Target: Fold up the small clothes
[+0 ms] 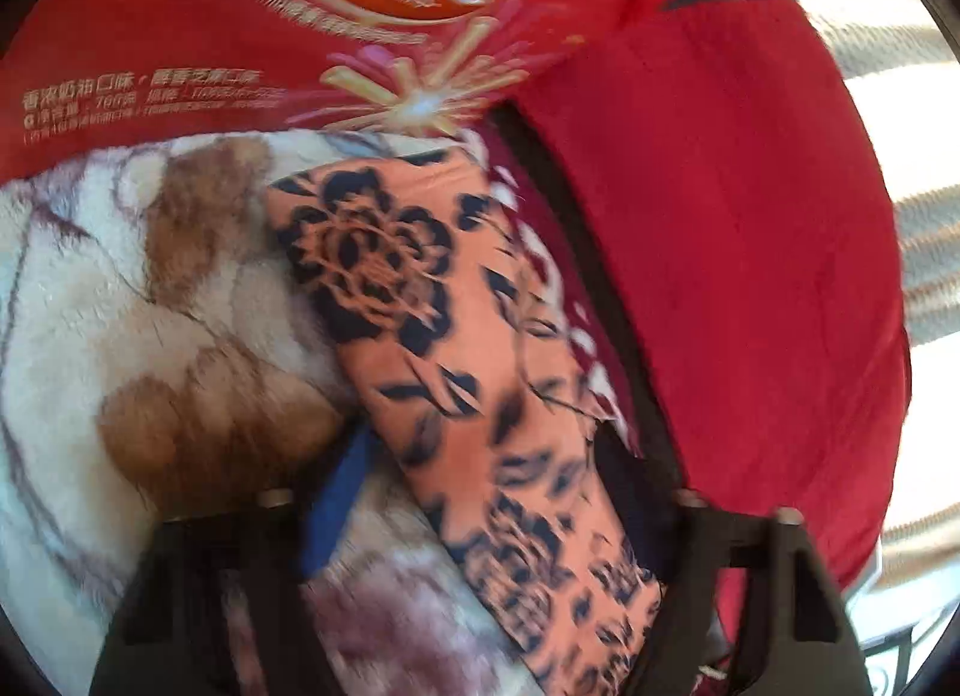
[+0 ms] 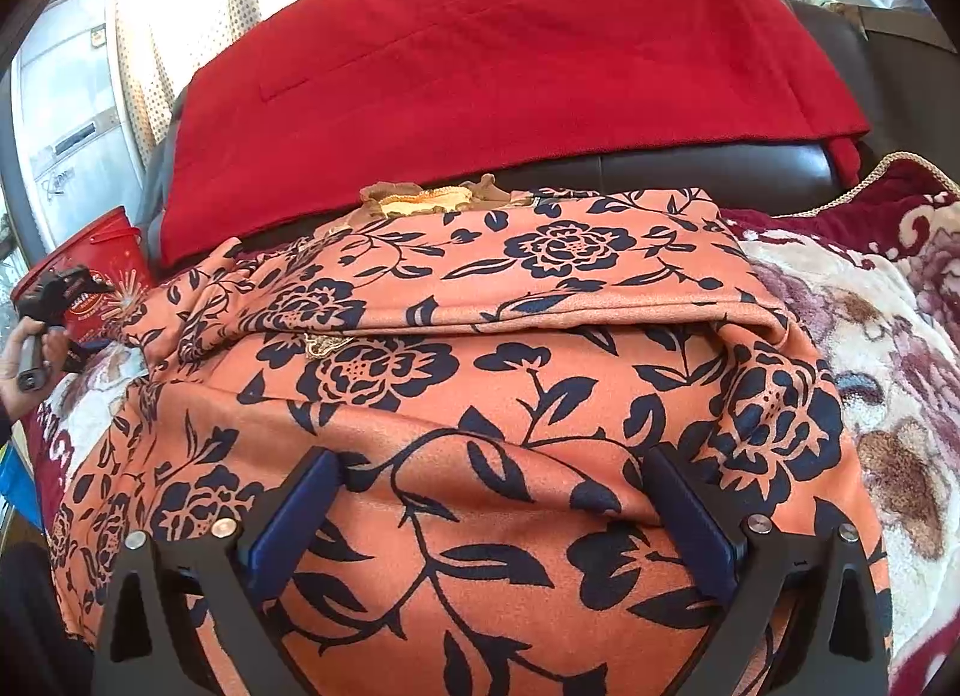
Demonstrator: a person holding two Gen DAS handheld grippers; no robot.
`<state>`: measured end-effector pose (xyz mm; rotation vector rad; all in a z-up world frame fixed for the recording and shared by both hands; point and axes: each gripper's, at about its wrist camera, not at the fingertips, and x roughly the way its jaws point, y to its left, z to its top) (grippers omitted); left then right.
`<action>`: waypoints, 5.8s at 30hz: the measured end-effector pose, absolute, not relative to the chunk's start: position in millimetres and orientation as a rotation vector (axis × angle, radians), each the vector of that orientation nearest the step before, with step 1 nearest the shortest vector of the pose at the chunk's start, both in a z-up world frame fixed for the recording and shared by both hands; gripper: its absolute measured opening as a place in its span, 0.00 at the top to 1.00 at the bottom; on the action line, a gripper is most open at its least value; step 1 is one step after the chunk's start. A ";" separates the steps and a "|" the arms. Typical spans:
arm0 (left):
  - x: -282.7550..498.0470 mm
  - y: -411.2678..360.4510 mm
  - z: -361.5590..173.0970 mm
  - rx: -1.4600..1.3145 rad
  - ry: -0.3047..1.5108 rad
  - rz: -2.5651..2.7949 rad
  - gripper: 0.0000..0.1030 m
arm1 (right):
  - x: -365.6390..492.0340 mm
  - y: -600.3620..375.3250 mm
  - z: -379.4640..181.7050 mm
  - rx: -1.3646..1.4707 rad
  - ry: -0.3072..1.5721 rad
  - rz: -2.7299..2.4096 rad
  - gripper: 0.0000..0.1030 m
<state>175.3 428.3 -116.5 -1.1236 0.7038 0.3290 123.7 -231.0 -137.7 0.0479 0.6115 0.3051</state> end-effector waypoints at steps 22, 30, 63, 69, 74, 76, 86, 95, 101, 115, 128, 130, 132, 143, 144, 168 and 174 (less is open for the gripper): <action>176.9 8.0 116.0 -0.132 0.529 -0.130 0.94 | 121.4 -248.4 -133.9 0.189 0.591 0.359 0.01; 182.7 -74.2 -6.3 0.260 0.757 -0.153 0.25 | 117.0 -275.6 -125.7 0.400 0.570 0.405 0.01; 178.2 129.0 -108.6 -0.265 0.888 0.150 0.22 | 235.4 -292.3 -80.3 0.144 0.813 0.083 0.34; 178.2 123.3 -108.9 -0.235 0.874 0.174 0.20 | 224.6 -282.7 -22.3 0.229 0.599 0.209 0.26; 176.4 123.5 -108.3 -0.238 0.873 0.174 0.19 | 262.8 -278.9 -76.8 0.347 0.809 0.359 0.16; 178.6 123.4 -108.9 -0.241 0.873 0.168 0.19 | 269.9 -289.8 -103.3 0.398 0.864 0.295 0.22; 176.1 125.0 -107.4 -0.249 0.871 0.170 0.18 | 242.1 -290.6 -91.8 0.347 0.823 0.216 0.11; 85.8 132.8 -70.2 -0.215 0.806 0.092 0.18 | 76.2 -328.4 -47.3 0.205 0.665 0.301 0.09; -38.6 149.1 -14.6 -0.212 0.648 0.096 0.18 | -64.3 -393.5 -29.9 0.159 0.469 0.114 0.09; -132.2 102.8 62.7 -0.090 0.354 0.125 0.00 | -94.6 -377.3 13.5 0.192 0.305 0.173 0.00; -85.9 131.3 -97.3 -0.270 0.975 0.176 0.00 | -10.9 -383.0 -134.4 0.534 0.890 0.184 0.02; -84.6 128.6 -100.7 -0.263 1.003 0.156 0.00 | -4.2 -375.3 -144.9 0.529 0.916 0.180 0.02; -82.0 125.8 -107.1 -0.243 1.019 0.158 0.00 | 2.2 -370.5 -156.7 0.533 0.952 0.174 0.12; -51.1 124.3 -129.7 -0.262 1.102 0.101 0.29 | 3.8 -374.4 -182.6 0.563 1.021 0.148 0.43; -46.8 128.2 -136.8 -0.306 1.126 0.082 0.45 | 3.9 -374.6 -182.8 0.561 1.020 0.149 0.44; -52.2 158.4 -77.0 -0.434 0.959 0.010 0.94 | -8.0 -410.2 -137.0 0.779 0.878 0.314 0.91; -58.5 154.0 -74.1 -0.402 0.952 0.026 0.94 | -16.1 -408.4 -134.6 0.799 0.878 0.335 0.91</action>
